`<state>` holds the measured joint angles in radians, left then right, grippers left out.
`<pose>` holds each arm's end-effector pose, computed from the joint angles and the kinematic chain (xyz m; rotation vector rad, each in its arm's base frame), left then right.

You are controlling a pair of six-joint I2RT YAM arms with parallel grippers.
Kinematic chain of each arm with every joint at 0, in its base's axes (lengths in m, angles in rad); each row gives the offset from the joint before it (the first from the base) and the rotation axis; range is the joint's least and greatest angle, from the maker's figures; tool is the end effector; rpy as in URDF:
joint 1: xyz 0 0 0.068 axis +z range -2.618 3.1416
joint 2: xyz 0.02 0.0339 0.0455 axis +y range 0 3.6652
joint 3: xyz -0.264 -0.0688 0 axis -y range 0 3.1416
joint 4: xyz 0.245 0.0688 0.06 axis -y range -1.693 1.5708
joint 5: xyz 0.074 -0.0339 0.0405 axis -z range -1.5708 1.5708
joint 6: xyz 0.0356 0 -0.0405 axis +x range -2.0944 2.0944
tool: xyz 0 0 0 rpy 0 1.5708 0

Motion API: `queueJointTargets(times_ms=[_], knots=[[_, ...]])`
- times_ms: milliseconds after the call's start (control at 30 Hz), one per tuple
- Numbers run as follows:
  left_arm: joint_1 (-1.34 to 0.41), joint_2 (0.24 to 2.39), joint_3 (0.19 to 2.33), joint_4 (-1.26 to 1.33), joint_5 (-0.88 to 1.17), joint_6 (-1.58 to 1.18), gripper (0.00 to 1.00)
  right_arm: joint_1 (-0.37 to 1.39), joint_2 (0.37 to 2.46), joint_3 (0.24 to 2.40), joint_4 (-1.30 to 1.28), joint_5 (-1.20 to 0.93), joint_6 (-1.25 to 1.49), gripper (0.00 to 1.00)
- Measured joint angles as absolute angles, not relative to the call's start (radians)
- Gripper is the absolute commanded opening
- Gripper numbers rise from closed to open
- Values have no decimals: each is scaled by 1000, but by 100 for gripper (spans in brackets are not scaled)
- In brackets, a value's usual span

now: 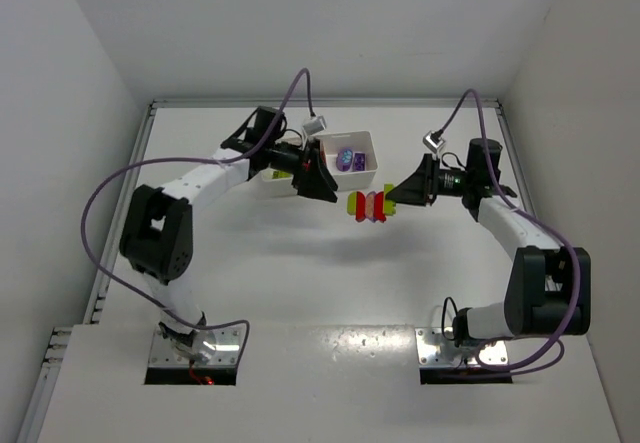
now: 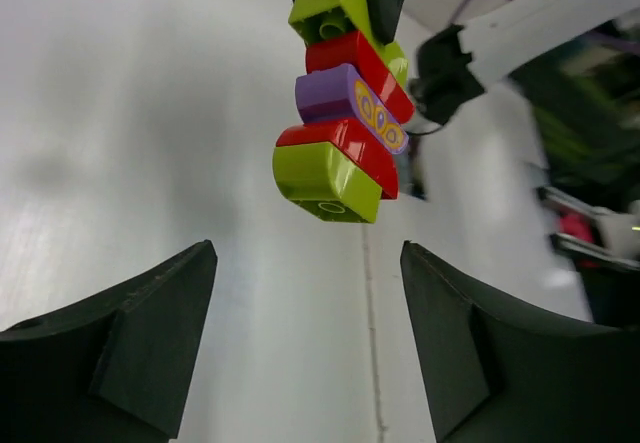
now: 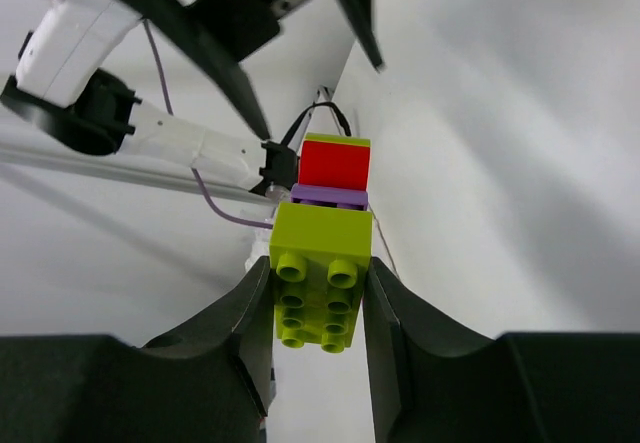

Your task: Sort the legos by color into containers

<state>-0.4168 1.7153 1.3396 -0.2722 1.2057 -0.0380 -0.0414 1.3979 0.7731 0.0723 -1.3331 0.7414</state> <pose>0.3313 -0.1831 0.2883 1.0570 1.8497 -1.5776 0.2797 0.0230 0.2357 -0.0476 2.1235 1.8094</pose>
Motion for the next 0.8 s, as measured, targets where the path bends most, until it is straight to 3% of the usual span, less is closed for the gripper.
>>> queueJointTargets(times_ms=[267,800], knots=[[-419,1973,1437,-293,1404,-181,76,-33,1401,840,72,-1349,729,0],[-439,1982,1571,-408,1458,-115,67,-9,1414,857,65,-1358,714,0]])
